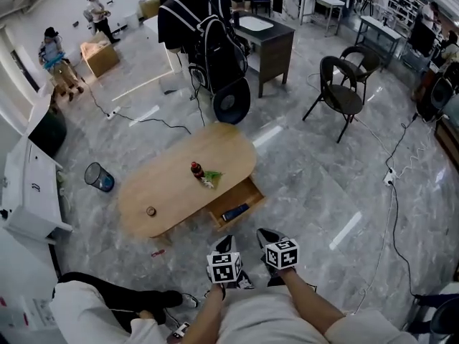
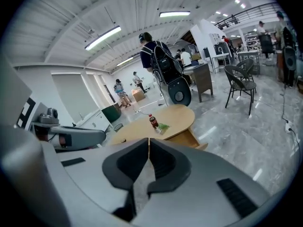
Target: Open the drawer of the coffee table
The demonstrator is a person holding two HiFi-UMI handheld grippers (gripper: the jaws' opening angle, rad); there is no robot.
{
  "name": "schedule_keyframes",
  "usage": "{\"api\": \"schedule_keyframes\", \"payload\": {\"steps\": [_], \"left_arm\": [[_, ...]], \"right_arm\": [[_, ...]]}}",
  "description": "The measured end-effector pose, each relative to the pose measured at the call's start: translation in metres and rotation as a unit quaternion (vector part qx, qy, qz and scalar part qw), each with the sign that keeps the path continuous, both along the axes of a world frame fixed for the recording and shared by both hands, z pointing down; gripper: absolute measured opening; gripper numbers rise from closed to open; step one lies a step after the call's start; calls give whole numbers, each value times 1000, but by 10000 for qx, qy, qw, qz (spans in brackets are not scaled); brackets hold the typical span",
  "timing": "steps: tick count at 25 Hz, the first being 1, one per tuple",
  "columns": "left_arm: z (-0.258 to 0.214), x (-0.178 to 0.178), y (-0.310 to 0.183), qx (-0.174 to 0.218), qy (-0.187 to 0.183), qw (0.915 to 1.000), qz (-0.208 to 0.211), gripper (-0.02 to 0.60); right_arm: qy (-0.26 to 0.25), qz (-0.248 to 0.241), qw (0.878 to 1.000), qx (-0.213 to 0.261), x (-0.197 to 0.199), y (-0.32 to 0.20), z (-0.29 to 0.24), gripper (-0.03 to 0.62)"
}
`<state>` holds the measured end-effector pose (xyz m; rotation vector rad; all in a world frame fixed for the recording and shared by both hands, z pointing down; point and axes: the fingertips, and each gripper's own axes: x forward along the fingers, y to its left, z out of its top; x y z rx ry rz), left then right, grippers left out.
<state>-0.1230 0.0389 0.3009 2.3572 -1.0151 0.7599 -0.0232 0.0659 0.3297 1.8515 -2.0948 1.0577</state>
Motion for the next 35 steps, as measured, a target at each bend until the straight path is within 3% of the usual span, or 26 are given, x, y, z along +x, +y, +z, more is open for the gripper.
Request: {"api": "schedule_keyframes", "payload": {"steps": [3, 7, 13, 29, 35], "left_arm": [[3, -17, 2, -138, 174, 9998, 4, 12], [6, -31, 2, 71, 12, 9993, 377, 11], [5, -34, 5, 207, -254, 9978, 578, 12], [3, -34, 15, 176, 63, 9990, 418, 12], [3, -33, 20, 228, -16, 9984, 511, 12]], "right_arm": [[175, -265, 9995, -42, -30, 3, 1, 18], [323, -516, 9981, -117, -54, 4, 8, 15], [325, -151, 9991, -243, -36, 13, 9, 15], [456, -109, 9984, -310, -35, 31, 16, 15], [459, -90, 9985, -296, -36, 35, 17, 15]]}}
